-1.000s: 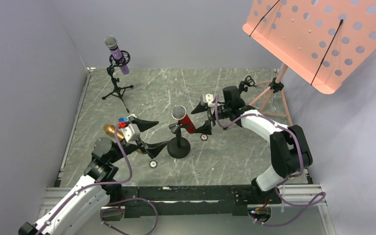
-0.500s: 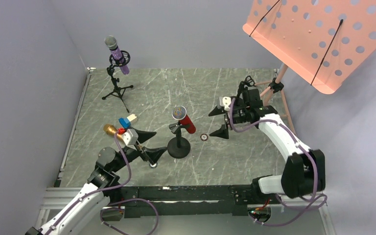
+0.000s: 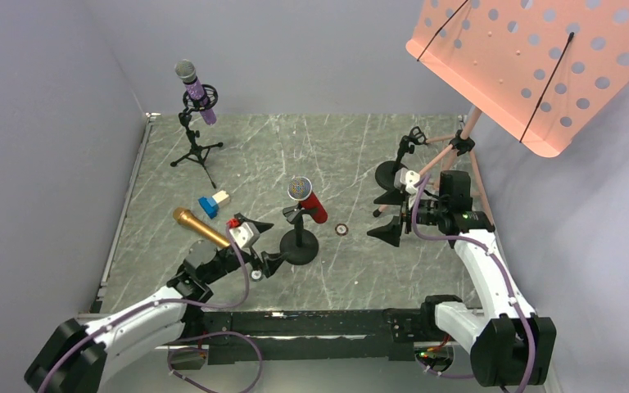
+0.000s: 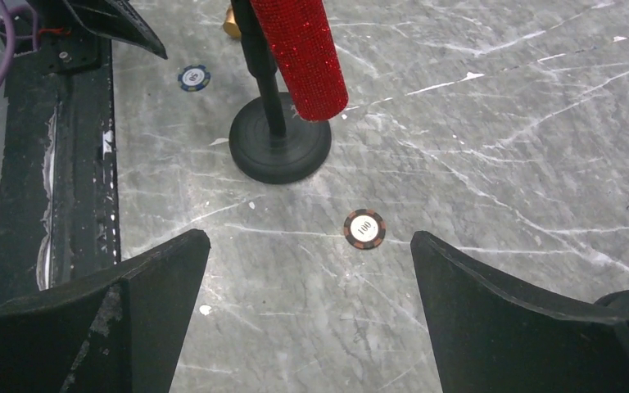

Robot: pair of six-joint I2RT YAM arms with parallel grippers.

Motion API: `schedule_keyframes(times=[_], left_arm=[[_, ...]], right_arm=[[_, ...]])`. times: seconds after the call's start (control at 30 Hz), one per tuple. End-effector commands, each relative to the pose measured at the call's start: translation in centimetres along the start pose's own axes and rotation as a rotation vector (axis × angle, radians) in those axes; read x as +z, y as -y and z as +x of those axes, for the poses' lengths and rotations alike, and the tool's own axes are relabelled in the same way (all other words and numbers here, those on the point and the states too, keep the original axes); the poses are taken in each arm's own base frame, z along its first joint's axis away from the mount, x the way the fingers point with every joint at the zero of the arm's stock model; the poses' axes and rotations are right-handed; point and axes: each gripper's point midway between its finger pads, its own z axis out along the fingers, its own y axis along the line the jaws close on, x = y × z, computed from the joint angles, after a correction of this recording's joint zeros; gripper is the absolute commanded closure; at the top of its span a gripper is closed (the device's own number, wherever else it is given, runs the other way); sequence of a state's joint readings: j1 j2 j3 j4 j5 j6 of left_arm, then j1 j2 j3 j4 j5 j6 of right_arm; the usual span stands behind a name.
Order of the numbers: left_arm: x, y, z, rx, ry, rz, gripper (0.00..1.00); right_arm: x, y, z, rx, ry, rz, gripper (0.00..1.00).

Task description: Attach the microphones to the stand

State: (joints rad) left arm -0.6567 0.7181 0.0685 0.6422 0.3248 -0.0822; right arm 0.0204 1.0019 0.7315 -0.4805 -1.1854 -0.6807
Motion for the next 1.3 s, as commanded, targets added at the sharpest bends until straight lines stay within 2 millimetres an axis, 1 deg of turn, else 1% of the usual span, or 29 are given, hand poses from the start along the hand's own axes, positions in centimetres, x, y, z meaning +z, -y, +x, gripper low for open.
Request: schedule_keyframes(times=[0.0, 0.17, 0.2, 0.33, 0.4, 0.57, 0.77, 0.9, 0.97, 1.13, 1.23, 1.27], left_arm=[[1.3, -0.6, -3.4, 0.199, 0.153, 0.006, 0.01], [3.7, -0.8, -3.8, 0.187, 0.158, 0.035, 0.05], [4.1, -0.9, -3.6, 0.177, 0.155, 0.037, 0.05], [5.0, -1.0, -3.9, 0.158, 0.193, 0.045, 0.09], [5.5, -0.6, -3.7, 0.112, 0.191, 0.071, 0.13], [6.7, 0.1, -3.5, 0.058, 0.191, 0.131, 0.29], [7.1, 0.3, -3.7, 0.035, 0.206, 0.143, 0.41], [7.1, 0.5, -3.4, 0.033, 0.190, 0.158, 0.52], [7.1, 0.6, -3.3, 0.036, 0.180, 0.165, 0.64], [7.3, 0.7, -3.6, 0.057, 0.173, 0.176, 0.87], [7.2, 0.6, -4.7, 0.078, 0.190, 0.170, 0.97], [7.2, 0.4, -5.3, 0.091, 0.199, 0.161, 0.98]], right_arm=[[-0.3, 0.3, -1.1, -0.072, 0.029, -0.002, 0.00], [-0.3, 0.3, -1.1, -0.066, 0.025, -0.001, 0.00], [-0.3, 0.2, -1.2, -0.068, 0.027, -0.005, 0.00], [-0.4, 0.0, -1.3, -0.068, 0.025, -0.013, 0.00], [-0.4, 0.0, -1.4, -0.070, 0.027, -0.014, 0.00], [-0.4, -0.1, -1.4, -0.064, 0.032, -0.020, 0.00], [-0.3, 0.0, -1.3, -0.054, 0.030, -0.022, 0.00], [-0.3, 0.0, -1.2, -0.049, 0.027, -0.024, 0.00], [-0.3, 0.0, -1.2, -0.050, 0.026, -0.026, 0.00], [-0.3, -0.1, -1.2, -0.054, 0.027, -0.025, 0.00], [-0.3, 0.0, -1.1, -0.055, 0.024, -0.024, 0.00], [-0.3, 0.0, -1.1, -0.056, 0.023, -0.022, 0.00]])
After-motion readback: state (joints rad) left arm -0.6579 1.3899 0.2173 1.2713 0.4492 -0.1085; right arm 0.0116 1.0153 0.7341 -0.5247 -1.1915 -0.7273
